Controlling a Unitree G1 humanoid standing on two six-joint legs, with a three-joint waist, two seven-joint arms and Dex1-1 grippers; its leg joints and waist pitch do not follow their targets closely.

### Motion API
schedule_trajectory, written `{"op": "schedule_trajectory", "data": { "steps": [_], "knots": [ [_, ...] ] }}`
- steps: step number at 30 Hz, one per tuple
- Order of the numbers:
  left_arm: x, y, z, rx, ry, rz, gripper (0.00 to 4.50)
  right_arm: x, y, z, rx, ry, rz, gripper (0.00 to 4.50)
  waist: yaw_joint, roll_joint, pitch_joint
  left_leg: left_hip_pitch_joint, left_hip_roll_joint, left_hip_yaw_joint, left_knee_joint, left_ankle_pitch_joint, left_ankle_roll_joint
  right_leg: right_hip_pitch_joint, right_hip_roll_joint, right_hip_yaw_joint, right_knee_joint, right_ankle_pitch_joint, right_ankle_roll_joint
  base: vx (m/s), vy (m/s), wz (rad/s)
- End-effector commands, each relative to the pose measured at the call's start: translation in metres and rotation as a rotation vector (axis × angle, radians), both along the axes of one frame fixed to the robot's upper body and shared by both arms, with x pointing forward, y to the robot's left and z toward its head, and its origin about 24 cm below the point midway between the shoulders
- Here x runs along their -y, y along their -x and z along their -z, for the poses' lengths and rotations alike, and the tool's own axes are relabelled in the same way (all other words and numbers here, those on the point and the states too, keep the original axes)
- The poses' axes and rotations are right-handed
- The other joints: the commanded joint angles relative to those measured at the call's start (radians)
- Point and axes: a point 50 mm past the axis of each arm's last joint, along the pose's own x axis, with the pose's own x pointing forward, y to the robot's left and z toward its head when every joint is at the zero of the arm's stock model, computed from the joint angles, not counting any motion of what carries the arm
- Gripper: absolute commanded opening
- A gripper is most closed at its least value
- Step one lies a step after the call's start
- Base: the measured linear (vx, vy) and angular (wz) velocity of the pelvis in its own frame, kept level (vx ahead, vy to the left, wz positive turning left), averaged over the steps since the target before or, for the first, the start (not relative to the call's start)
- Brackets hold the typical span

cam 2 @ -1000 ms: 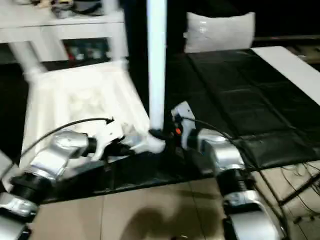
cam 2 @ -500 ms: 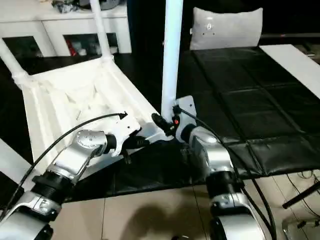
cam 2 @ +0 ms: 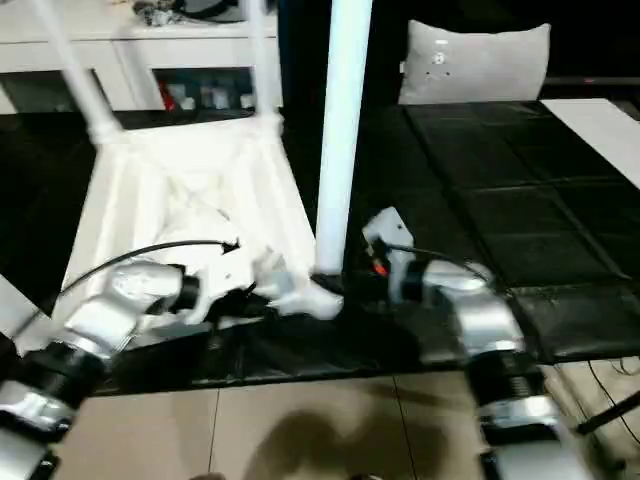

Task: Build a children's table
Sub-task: Rotate leg to tighten

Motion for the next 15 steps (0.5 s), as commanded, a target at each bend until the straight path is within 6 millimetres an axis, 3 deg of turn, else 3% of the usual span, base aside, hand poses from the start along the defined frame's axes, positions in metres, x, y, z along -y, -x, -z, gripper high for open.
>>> {"op": "schedule_trajectory", "data": {
  "steps": [1,2,10,15],
  "knots": [
    [0.005,0.009,0.002,-0.024,-0.063,0.167,0.0,0.001,-0.001,-0.012,0.013,0.001,-0.092,4.27,0.001,-0.012,-0.071,-0.007,0.025,0.01,-0.064,-0.113,0.105,0.072,-0.064,0.065,-0.061,-0.314,-0.119,0.0,0.0,0.0],
    [0.004,0.01,0.002,-0.03,-0.072,0.193,0.0,0.002,0.0,-0.013,0.0,0.001,-0.125,4.02,0.005,-0.012,-0.07,-0.006,0.026,0.011,-0.064,-0.113,0.105,0.07,-0.064,0.066,-0.062,-0.327,-0.117,0.0,0.0,0.0],
    [0.005,0.015,0.0,-0.042,-0.109,0.324,0.0,-0.001,0.011,-0.009,-0.135,0.044,-0.348,3.36,0.018,-0.017,-0.069,-0.004,0.029,0.011,-0.066,-0.118,0.091,0.068,-0.064,0.067,-0.063,-0.351,-0.111,0.0,0.0,0.0],
    [0.004,0.014,0.001,-0.03,-0.131,0.344,0.0,-0.006,0.014,-0.004,-0.17,0.044,-0.397,2.9,0.028,-0.017,-0.071,-0.002,0.029,0.012,-0.064,-0.113,0.086,0.065,-0.065,0.068,-0.063,-0.362,-0.103,0.0,0.0,0.0]
  ]
}}
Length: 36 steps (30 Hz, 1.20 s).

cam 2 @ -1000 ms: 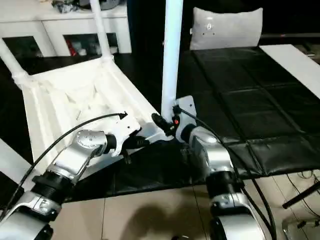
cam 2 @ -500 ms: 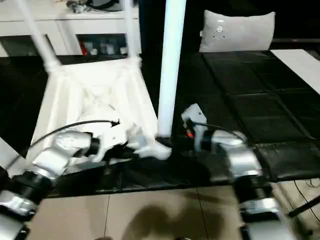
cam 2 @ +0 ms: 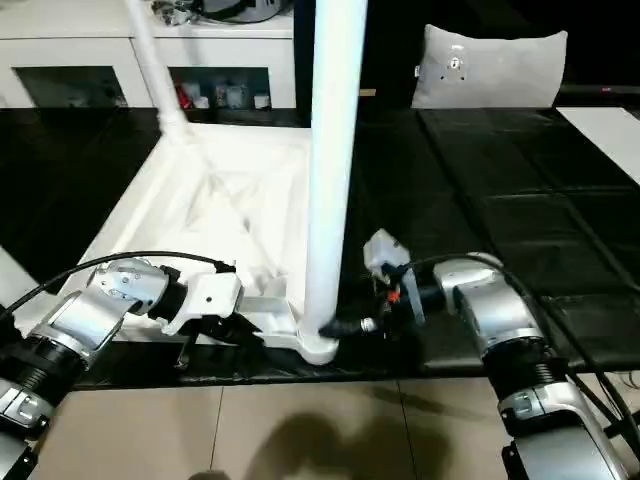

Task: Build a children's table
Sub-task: Rotate leg to tighten

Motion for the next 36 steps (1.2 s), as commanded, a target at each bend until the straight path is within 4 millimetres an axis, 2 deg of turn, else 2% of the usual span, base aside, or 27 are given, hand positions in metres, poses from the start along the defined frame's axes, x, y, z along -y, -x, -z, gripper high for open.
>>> {"op": "schedule_trajectory", "data": {
  "steps": [1,3,4,5,10,14,16,18,19,20,21,23,25,27,28,29,30,32,33,34,35,36],
  "knots": [
    [0.007,0.005,0.005,-0.012,-0.064,0.101,0.0,-0.004,-0.003,-0.003,0.008,-0.007,-0.018,2.66,-0.006,-0.011,-0.07,-0.004,0.029,0.011,-0.066,-0.111,0.084,0.066,-0.064,0.066,-0.065,-0.361,-0.103,0.0,0.0,0.0],
    [0.007,0.005,0.005,-0.011,-0.063,0.1,0.0,-0.005,-0.003,-0.003,0.015,-0.01,-0.013,2.66,-0.005,-0.011,-0.07,-0.004,0.029,0.01,-0.066,-0.109,0.079,0.066,-0.065,0.066,-0.065,-0.362,-0.102,0.0,0.0,0.0],
    [0.007,0.004,0.005,-0.011,-0.062,0.099,0.0,-0.006,-0.004,-0.002,0.018,-0.015,-0.007,2.6,-0.005,-0.011,-0.07,-0.004,0.029,0.01,-0.066,-0.109,0.078,0.066,-0.065,0.065,-0.065,-0.363,-0.101,0.0,0.0,0.0],
    [0.007,0.004,0.005,-0.011,-0.061,0.099,0.0,-0.007,-0.004,-0.002,0.016,-0.021,-0.006,2.35,-0.005,-0.011,-0.07,-0.004,0.029,0.01,-0.066,-0.109,0.077,0.066,-0.064,0.065,-0.064,-0.362,-0.101,0.0,0.0,0.0],
    [0.008,0.004,0.004,-0.023,-0.042,0.083,0.0,-0.009,-0.001,-0.003,-0.019,-0.056,-0.022,2.1,-0.005,-0.012,-0.07,-0.004,0.028,0.01,-0.067,-0.108,0.076,0.067,-0.065,0.065,-0.065,-0.371,-0.093,0.0,0.0,0.0],
    [0.012,0.003,0.002,-0.065,0.029,-0.009,0.0,-0.014,0.001,-0.006,-0.034,-0.133,0.016,2.06,-0.005,-0.011,-0.069,-0.005,0.029,0.011,-0.067,-0.104,0.074,0.067,-0.064,0.065,-0.066,-0.373,-0.094,0.0,0.0,0.0],
    [0.015,0.0,0.002,-0.077,0.058,-0.08,0.0,-0.021,-0.004,-0.004,-0.003,-0.124,0.113,2.05,-0.007,-0.011,-0.069,-0.004,0.03,0.012,-0.068,-0.105,0.07,0.066,-0.064,0.066,-0.066,-0.373,-0.093,0.0,0.0,0.0],
    [0.021,-0.003,0.0,-0.093,0.108,-0.194,0.0,-0.034,-0.016,0.001,0.046,-0.109,0.321,2.05,-0.016,-0.012,-0.061,-0.003,0.021,0.011,-0.071,-0.132,0.045,0.065,-0.064,0.061,-0.078,-0.442,-0.067,0.0,0.0,0.0],
    [0.022,-0.003,0.0,-0.093,0.115,-0.205,0.0,-0.036,-0.017,0.002,0.047,-0.108,0.347,2.04,-0.031,-0.015,-0.058,-0.005,0.011,0.011,-0.07,-0.155,0.028,0.069,-0.062,0.053,-0.087,-0.507,-0.037,0.0,0.0,0.0],
    [0.028,-0.005,-0.001,-0.088,0.144,-0.264,0.0,-0.043,-0.025,0.003,0.051,-0.105,0.478,2.04,-0.038,-0.014,-0.059,-0.004,0.009,0.01,-0.069,-0.161,0.023,0.07,-0.062,0.051,-0.091,-0.529,-0.023,0.0,0.0,0.0],
    [0.029,-0.005,-0.001,-0.086,0.149,-0.274,0.0,-0.044,-0.026,0.004,0.051,-0.103,0.5,2.03,-0.056,-0.014,-0.054,-0.008,0.006,0.008,-0.069,-0.17,0.017,0.069,-0.06,0.045,-0.098,-0.555,-0.005,0.0,0.0,0.0],
    [0.036,-0.008,-0.003,-0.074,0.177,-0.337,0.0,-0.05,-0.033,0.006,0.051,-0.091,0.631,2.02,-0.086,-0.011,-0.056,-0.004,-0.001,0.006,-0.064,-0.195,0.02,0.068,-0.057,0.036,-0.111,-0.579,0.021,0.0,0.0,0.0],
    [0.049,-0.012,-0.005,-0.047,0.217,-0.426,0.0,-0.062,-0.039,0.009,0.05,-0.075,0.783,2.02,-0.107,-0.011,-0.057,-0.006,-0.003,0.006,-0.062,-0.196,0.029,0.067,-0.055,0.034,-0.113,-0.566,0.013,0.0,0.0,0.0],
    [0.056,-0.013,-0.006,-0.042,0.24,-0.456,0.0,-0.067,-0.04,0.009,0.068,-0.078,0.815,2.02,-0.117,-0.007,-0.06,-0.006,0.0,0.005,-0.062,-0.191,0.041,0.067,-0.056,0.033,-0.113,-0.542,0.002,0.0,0.0,0.0],
    [0.059,-0.013,-0.008,-0.045,0.25,-0.464,0.0,-0.069,-0.04,0.009,0.082,-0.082,0.815,2.02,-0.116,-0.008,-0.062,-0.003,0.003,0.005,-0.063,-0.183,0.051,0.065,-0.058,0.037,-0.11,-0.515,-0.012,0.0,0.0,0.0],
    [0.059,-0.013,-0.008,-0.045,0.25,-0.464,0.0,-0.069,-0.04,0.009,0.082,-0.082,0.815,2.02,-0.116,-0.009,-0.063,-0.007,0.003,0.006,-0.064,-0.166,0.062,0.068,-0.057,0.04,-0.103,-0.481,-0.026,0.0,0.0,0.0],
    [0.062,-0.012,-0.009,-0.045,0.257,-0.47,0.0,-0.071,-0.039,0.009,0.088,-0.1,0.813,2.55,-0.114,-0.008,-0.064,-0.007,0.006,0.005,-0.065,-0.16,0.067,0.068,-0.058,0.042,-0.1,-0.465,-0.035,0.0,0.0,0.0],
    [0.065,-0.011,-0.01,-0.038,0.261,-0.474,0.0,-0.072,-0.038,0.008,0.091,-0.12,0.814,2.75,-0.111,-0.007,-0.065,-0.011,0.01,0.004,-0.067,-0.129,0.079,0.071,-0.058,0.048,-0.089,-0.411,-0.059,0.0,0.0,0.0],
    [0.066,-0.011,-0.01,-0.036,0.261,-0.477,0.0,-0.073,-0.038,0.008,0.092,-0.123,0.818,2.86,-0.105,-0.006,-0.069,-0.007,0.014,0.005,-0.066,-0.1,0.084,0.069,-0.06,0.053,-0.083,-0.366,-0.08,0.0,0.0,0.0],
    [0.066,-0.011,-0.011,-0.029,0.259,-0.485,0.0,-0.073,-0.038,0.006,0.098,-0.131,0.819,2.97,-0.096,-0.005,-0.072,-0.011,0.02,0.003,-0.066,-0.06,0.09,0.072,-0.061,0.058,-0.068,-0.299,-0.107,0.0,0.0,0.0],
    [0.065,-0.012,-0.01,-0.021,0.251,-0.488,0.0,-0.071,-0.037,0.006,0.108,-0.134,0.81,3.06,-0.087,-0.002,-0.076,-0.009,0.024,0.003,-0.063,-0.022,0.101,0.068,-0.06,0.062,-0.056,-0.222,-0.133,0.0,0.0,0.0],
    [0.063,-0.012,-0.009,-0.013,0.243,-0.489,0.0,-0.069,-0.036,0.005,0.12,-0.139,0.798,3.13,-0.085,-0.004,-0.076,-0.014,0.023,0.002,-0.062,-0.005,0.107,0.072,-0.06,0.063,-0.049,-0.189,-0.143,0.0,0.0,0.0]
  ]
}}
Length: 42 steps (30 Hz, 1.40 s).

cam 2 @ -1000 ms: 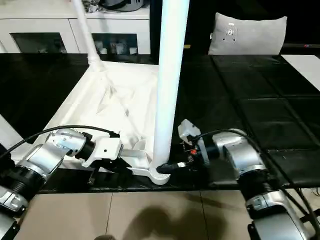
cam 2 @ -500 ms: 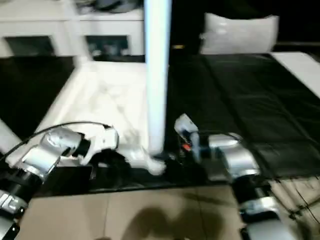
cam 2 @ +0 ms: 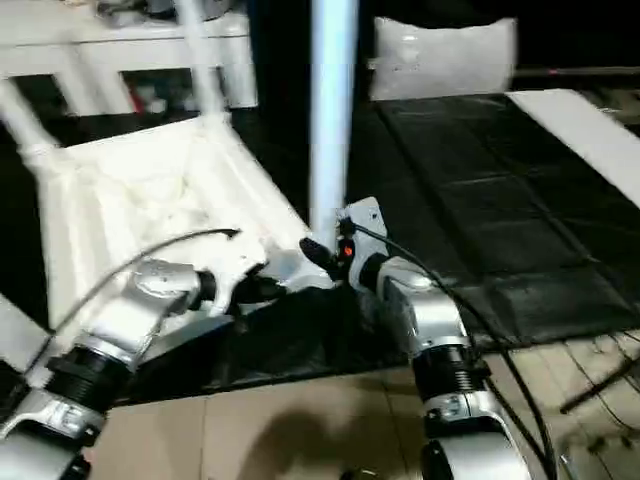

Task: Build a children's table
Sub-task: Rotate leg to tighten

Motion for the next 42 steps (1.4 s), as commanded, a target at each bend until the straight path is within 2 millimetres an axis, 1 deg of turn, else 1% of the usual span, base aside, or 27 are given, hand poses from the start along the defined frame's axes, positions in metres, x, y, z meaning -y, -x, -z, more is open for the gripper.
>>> {"op": "schedule_trajectory", "data": {
  "steps": [1,2,3,4,5,7,8,9,10,11,12,14,15,17,20,21,22,24,27,28,30,33,35,38,39,40,42],
  "knots": [
    [0.02,0.004,-0.012,0.057,0.039,0.128,0.0,-0.013,0.006,-0.006,0.045,-0.022,-0.12,3.22,0.004,-0.006,-0.077,-0.014,0.019,0.005,-0.053,0.012,0.119,0.078,-0.058,0.067,-0.04,-0.151,-0.151,0.0,0.0,0.0],
    [0.018,0.004,-0.011,0.06,0.03,0.136,0.0,-0.009,0.006,-0.007,0.056,-0.02,-0.134,3.32,0.007,-0.007,-0.077,-0.015,0.017,0.005,-0.052,0.012,0.124,0.079,-0.06,0.068,-0.038,-0.146,-0.153,0.0,0.0,0.0],
    [0.017,0.004,-0.011,0.061,0.026,0.141,0.0,-0.008,0.007,-0.007,0.061,-0.018,-0.141,3.42,0.012,-0.004,-0.076,-0.013,0.017,0.008,-0.052,0.004,0.132,0.078,-0.061,0.068,-0.04,-0.155,-0.155,0.0,0.0,0.0],
    [0.01,0.005,-0.009,0.064,0.005,0.162,0.0,0.002,0.008,-0.008,0.086,-0.009,-0.178,3.42,0.015,-0.003,-0.073,-0.011,0.019,0.009,-0.054,-0.016,0.131,0.077,-0.062,0.068,-0.045,-0.183,-0.152,0.0,0.0,0.0],
    [0.008,0.005,-0.009,0.064,-0.005,0.171,0.0,0.006,0.009,-0.009,0.097,-0.004,-0.197,3.5,0.018,-0.005,-0.072,-0.009,0.018,0.011,-0.055,-0.042,0.127,0.078,-0.062,0.069,-0.052,-0.222,-0.139,0.0,0.0,0.0],
    [0.002,0.005,-0.008,0.075,-0.03,0.187,0.0,0.014,0.011,-0.011,0.126,0.023,-0.241,3.58,0.025,-0.002,-0.069,-0.007,0.02,0.011,-0.057,-0.07,0.113,0.074,-0.062,0.068,-0.056,-0.264,-0.126,0.0,0.0,0.0],
    [0.0,0.006,-0.007,0.083,-0.04,0.217,0.0,0.019,0.013,-0.011,0.138,0.043,-0.273,3.79,0.025,-0.006,-0.069,-0.005,0.021,0.013,-0.058,-0.077,0.11,0.074,-0.061,0.069,-0.059,-0.278,-0.12,0.0,0.0,0.0],
    [-0.005,0.009,-0.006,0.074,-0.054,0.275,0.0,0.028,0.015,-0.013,0.141,0.071,-0.321,3.79,0.032,-0.004,-0.067,-0.002,0.022,0.013,-0.059,-0.095,0.1,0.073,-0.062,0.069,-0.062,-0.305,-0.113,0.0,0.0,0.0],
    [-0.006,0.009,-0.006,0.071,-0.056,0.285,0.0,0.03,0.015,-0.013,0.14,0.074,-0.329,3.89,0.034,-0.004,-0.067,-0.001,0.02,0.012,-0.06,-0.106,0.099,0.072,-0.061,0.068,-0.065,-0.318,-0.11,0.0,0.0,0.0],
    [-0.009,0.01,-0.006,0.067,-0.06,0.303,0.0,0.032,0.016,-0.014,0.141,0.08,-0.348,3.97,0.035,-0.005,-0.065,0.002,0.023,0.012,-0.062,-0.122,0.091,0.07,-0.06,0.071,-0.065,-0.331,-0.105,0.0,0.0,0.0],
    [-0.01,0.011,-0.006,0.067,-0.065,0.323,0.0,0.035,0.017,-0.015,0.141,0.089,-0.375,3.97,0.036,-0.001,-0.066,0.004,0.023,0.012,-0.062,-0.128,0.088,0.069,-0.06,0.072,-0.065,-0.333,-0.107,0.0,0.0,0.0],
    [-0.017,0.012,-0.005,0.055,-0.091,0.369,0.0,0.042,0.022,-0.017,0.132,0.101,-0.461,3.97,0.037,-0.005,-0.067,0.001,0.022,0.013,-0.061,-0.128,0.087,0.072,-0.059,0.074,-0.062,-0.324,-0.111,0.0,0.0,0.0],
    [-0.021,0.013,-0.004,0.05,-0.118,0.402,0.0,0.046,0.023,-0.019,0.134,0.113,-0.499,3.97,0.037,-0.004,-0.067,-0.002,0.023,0.012,-0.061,-0.122,0.092,0.073,-0.059,0.074,-0.06,-0.311,-0.117,0.0,0.0,0.0],
    [-0.027,0.015,-0.003,0.039,-0.157,0.459,0.0,0.052,0.025,-0.021,0.143,0.127,-0.568,3.97,0.039,-0.008,-0.07,-0.007,0.023,0.012,-0.059,-0.11,0.106,0.076,-0.06,0.074,-0.054,-0.293,-0.122,0.0,0.0,0.0],
    [-0.034,0.018,-0.001,0.022,-0.188,0.534,0.0,0.057,0.027,-0.023,0.129,0.135,-0.669,3.97,0.041,-0.01,-0.07,-0.006,0.022,0.013,-0.058,-0.104,0.111,0.075,-0.059,0.074,-0.054,-0.293,-0.128,0.0,0.0,0.0],
    [-0.035,0.019,0.0,0.017,-0.202,0.558,0.0,0.057,0.028,-0.024,0.113,0.131,-0.703,3.81,0.042,-0.01,-0.07,-0.006,0.023,0.014,-0.058,-0.101,0.113,0.074,-0.059,0.074,-0.054,-0.297,-0.129,0.0,0.0,0.0],
    [-0.036,0.019,0.0,0.015,-0.21,0.573,0.0,0.057,0.028,-0.024,0.097,0.123,-0.728,3.81,0.043,-0.013,-0.071,-0.007,0.023,0.014,-0.057,-0.097,0.115,0.075,-0.058,0.074,-0.052,-0.294,-0.131,0.0,0.0,0.0],
    [-0.036,0.02,0.0,0.009,-0.213,0.591,0.0,0.057,0.03,-0.025,0.072,0.103,-0.769,3.6,0.045,-0.014,-0.07,-0.007,0.023,0.014,-0.057,-0.094,0.116,0.075,-0.058,0.074,-0.051,-0.299,-0.134,0.0,0.0,0.0],
    [-0.037,0.021,0.0,0.004,-0.215,0.618,0.0,0.055,0.032,-0.024,0.043,0.096,-0.817,3.44,0.05,-0.012,-0.071,-0.006,0.026,0.014,-0.056,-0.083,0.113,0.073,-0.06,0.075,-0.052,-0.301,-0.134,0.0,0.0,0.0],
    [-0.037,0.022,0.0,0.004,-0.216,0.625,0.0,0.054,0.033,-0.023,0.032,0.098,-0.839,3.34,0.052,-0.018,-0.072,-0.006,0.027,0.015,-0.057,-0.076,0.112,0.073,-0.06,0.076,-0.05,-0.294,-0.134,0.0,0.0,0.0],
    [-0.036,0.022,0.0,0.005,-0.216,0.631,0.0,0.052,0.034,-0.021,0.024,0.101,-0.858,3.25,0.058,-0.015,-0.072,-0.004,0.028,0.014,-0.056,-0.071,0.11,0.071,-0.061,0.076,-0.048,-0.291,-0.138,0.0,0.0,0.0],
    [-0.036,0.021,0.0,0.007,-0.216,0.645,0.0,0.05,0.034,-0.017,0.014,0.1,-0.874,2.94,0.059,-0.015,-0.072,-0.005,0.027,0.015,-0.057,-0.077,0.105,0.071,-0.061,0.075,-0.049,-0.296,-0.137,0.0,0.0,0.0],
    [-0.036,0.021,0.001,0.007,-0.215,0.652,0.0,0.049,0.034,-0.015,0.004,0.098,-0.884,2.87,0.06,-0.016,-0.072,-0.005,0.026,0.015,-0.057,-0.084,0.098,0.072,-0.061,0.075,-0.051,-0.308,-0.133,0.0,0.0,0.0],
    [-0.036,0.021,0.001,0.005,-0.214,0.659,0.0,0.048,0.035,-0.012,-0.019,0.085,-0.904,2.55,0.061,-0.016,-0.072,-0.005,0.027,0.015,-0.058,-0.079,0.097,0.072,-0.061,0.076,-0.051,-0.31,-0.125,0.0,0.0,0.0],
    [-0.036,0.022,0.001,0.004,-0.214,0.66,0.0,0.048,0.036,-0.012,-0.024,0.079,-0.908,2.5,0.061,-0.016,-0.073,-0.005,0.027,0.015,-0.057,-0.076,0.098,0.072,-0.06,0.076,-0.05,-0.306,-0.126,0.0,0.0,0.0],
    [-0.036,0.022,0.001,0.003,-0.214,0.661,0.0,0.048,0.036,-0.012,-0.032,0.073,-0.913,2.29,0.061,-0.016,-0.073,-0.005,0.027,0.015,-0.057,-0.076,0.099,0.072,-0.061,0.076,-0.05,-0.301,-0.129,0.0,0.0,0.0],
    [-0.036,0.022,0.001,0.0,-0.213,0.66,0.0,0.048,0.037,-0.012,-0.036,0.067,-0.916,2.11,0.063,-0.016,-0.073,-0.004,0.027,0.015,-0.057,-0.077,0.1,0.072,-0.06,0.076,-0.049,-0.299,-0.132,0.0,0.0,0.0]
  ]
}}
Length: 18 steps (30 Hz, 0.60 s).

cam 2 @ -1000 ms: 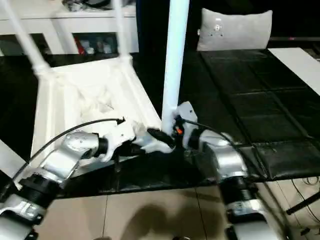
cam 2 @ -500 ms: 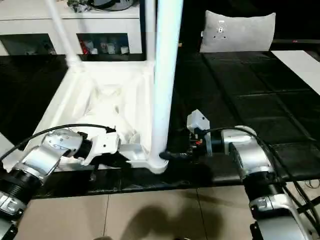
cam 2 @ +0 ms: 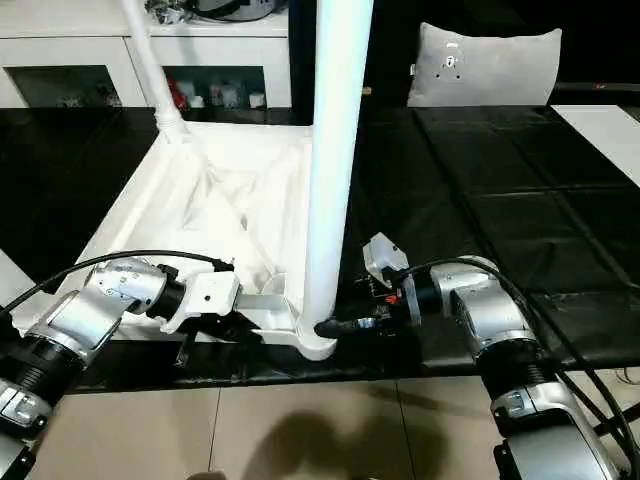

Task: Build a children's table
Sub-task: Rotate leg to tighten

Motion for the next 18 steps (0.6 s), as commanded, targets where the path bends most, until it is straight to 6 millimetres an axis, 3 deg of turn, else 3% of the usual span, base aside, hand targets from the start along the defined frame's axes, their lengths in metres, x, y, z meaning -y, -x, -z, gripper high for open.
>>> {"op": "schedule_trajectory", "data": {
  "steps": [1,4,6,8,9,12,14,15,16,17,18],
  "knots": [
    [0.007,0.005,0.006,-0.044,-0.033,0.06,0.0,-0.005,0.002,-0.004,-0.016,-0.029,-0.04,2.11,-0.003,-0.012,-0.072,-0.007,0.028,0.008,-0.063,-0.078,0.099,0.073,-0.062,0.064,-0.055,-0.301,-0.133,0.0,0.0,0.0],
    [0.009,0.005,0.005,-0.07,0.006,0.024,0.0,-0.009,0.003,-0.006,-0.023,-0.072,-0.015,1.96,-0.001,-0.011,-0.072,-0.006,0.029,0.009,-0.062,-0.071,0.098,0.072,-0.062,0.065,-0.055,-0.295,-0.135,0.0,0.0,0.0],
    [0.018,0.002,0.003,-0.092,0.069,-0.074,0.0,-0.02,-0.002,-0.001,-0.011,-0.057,0.128,1.95,-0.001,-0.012,-0.071,-0.006,0.029,0.008,-0.064,-0.066,0.087,0.073,-0.062,0.065,-0.054,-0.296,-0.132,0.0,0.0,0.0],
    [0.022,0.001,0.002,-0.098,0.087,-0.112,0.0,-0.024,-0.007,0.003,0.0,-0.027,0.216,1.94,-0.011,-0.013,-0.065,-0.005,0.024,0.01,-0.067,-0.093,0.07,0.071,-0.06,0.062,-0.064,-0.355,-0.112,0.0,0.0,0.0],
    [0.025,0.0,0.002,-0.097,0.105,-0.142,0.0,-0.029,-0.012,0.004,0.012,-0.024,0.294,1.93,-0.018,-0.017,-0.062,-0.008,0.015,0.01,-0.066,-0.118,0.057,0.075,-0.061,0.057,-0.074,-0.427,-0.082,0.0,0.0,0.0],
    [0.039,-0.005,-0.001,-0.101,0.179,-0.25,0.0,-0.041,-0.027,0.007,0.017,-0.01,0.551,1.93,-0.047,-0.017,-0.053,-0.006,0.005,0.007,-0.065,-0.161,0.028,0.072,-0.059,0.043,-0.098,-0.56,-0.014,0.0,0.0,0.0],
    [0.046,-0.008,-0.001,-0.088,0.2,-0.305,0.0,-0.046,-0.035,0.009,0.009,0.013,0.685,1.91,-0.073,-0.01,-0.052,-0.001,-0.001,0.002,-0.061,-0.208,0.016,0.072,-0.058,0.025,-0.114,-0.612,0.02,0.0,0.0,0.0],
    [0.052,-0.011,-0.001,-0.062,0.206,-0.349,0.0,-0.05,-0.039,0.011,0.01,0.027,0.761,1.91,-0.092,-0.014,-0.05,-0.009,-0.005,-0.001,-0.058,-0.229,0.02,0.076,-0.054,0.014,-0.122,-0.625,0.041,0.0,0.0,0.0],
    [0.055,-0.013,-0.001,-0.045,0.211,-0.378,0.0,-0.052,-0.041,0.011,0.014,0.036,0.797,1.91,-0.105,-0.004,-0.051,0.003,-0.003,0.0,-0.055,-0.245,0.026,0.068,-0.054,0.006,-0.135,-0.626,0.045,0.0,0.0,0.0],
    [0.06,-0.017,-0.002,-0.024,0.225,-0.428,0.0,-0.056,-0.043,0.012,0.025,0.032,0.848,1.91,-0.117,0.002,-0.057,0.0,0.0,-0.005,-0.055,-0.253,0.035,0.079,-0.058,0.0,-0.135,-0.589,0.039,0.0,0.0,0.0],
    [0.064,-0.019,-0.003,-0.013,0.233,-0.456,0.0,-0.06,-0.044,0.011,0.031,0.015,0.863,1.91,-0.123,0.003,-0.056,-0.003,0.004,-0.008,-0.059,-0.251,0.038,0.082,-0.057,-0.001,-0.135,-0.567,0.034,0.0,0.0,0.0]
  ]
}}
